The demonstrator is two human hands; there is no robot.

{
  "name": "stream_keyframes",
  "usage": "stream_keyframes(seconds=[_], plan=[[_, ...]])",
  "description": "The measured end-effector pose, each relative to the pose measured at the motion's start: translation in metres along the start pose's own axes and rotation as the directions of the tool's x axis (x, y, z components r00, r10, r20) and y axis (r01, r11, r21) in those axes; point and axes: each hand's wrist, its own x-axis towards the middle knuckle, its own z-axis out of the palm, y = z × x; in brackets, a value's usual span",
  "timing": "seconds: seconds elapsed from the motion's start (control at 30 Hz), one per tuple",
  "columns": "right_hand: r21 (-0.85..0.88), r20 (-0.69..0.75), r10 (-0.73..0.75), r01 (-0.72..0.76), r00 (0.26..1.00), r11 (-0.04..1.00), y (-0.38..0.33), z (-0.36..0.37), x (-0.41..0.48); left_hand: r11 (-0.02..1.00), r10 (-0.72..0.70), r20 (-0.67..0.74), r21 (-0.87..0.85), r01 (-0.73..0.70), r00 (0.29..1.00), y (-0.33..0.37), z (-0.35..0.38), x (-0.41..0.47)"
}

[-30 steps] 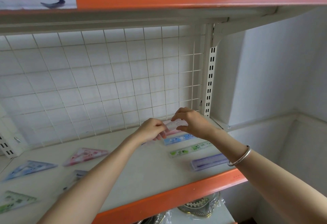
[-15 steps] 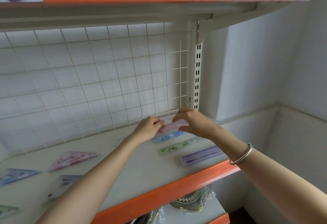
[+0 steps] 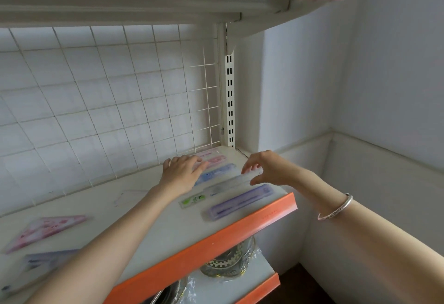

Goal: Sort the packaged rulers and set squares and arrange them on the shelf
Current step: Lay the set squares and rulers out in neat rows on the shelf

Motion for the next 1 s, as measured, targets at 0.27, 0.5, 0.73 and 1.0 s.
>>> stream_keyframes(seconds=[0.27,0.5,0.73,1.0], plan=[[0.049,0.088,0.032,-0.037,0.996,0.998,0.01,0.003,-0.015,0.996,0.053,0.038,0.073,-0.056,0.998,0.022,0.009,0.002],[0.081,0.171,0.011,-0.025,0.985,0.996,0.009,0.008,-0.014,0.993,0.114,-0.007,0.001,-0.114,0.993,0.021,0.01,-0.007],[0.076,0.219,0.004,-0.021,0.976,0.997,0.008,0.008,-0.011,0.992,0.12,-0.004,-0.04,-0.12,0.993,0.022,0.009,-0.008],[0.054,0.229,0.021,-0.035,0.973,0.998,0.009,0.012,-0.01,0.992,0.118,0.031,-0.058,-0.116,0.993,0.028,0.007,-0.008]])
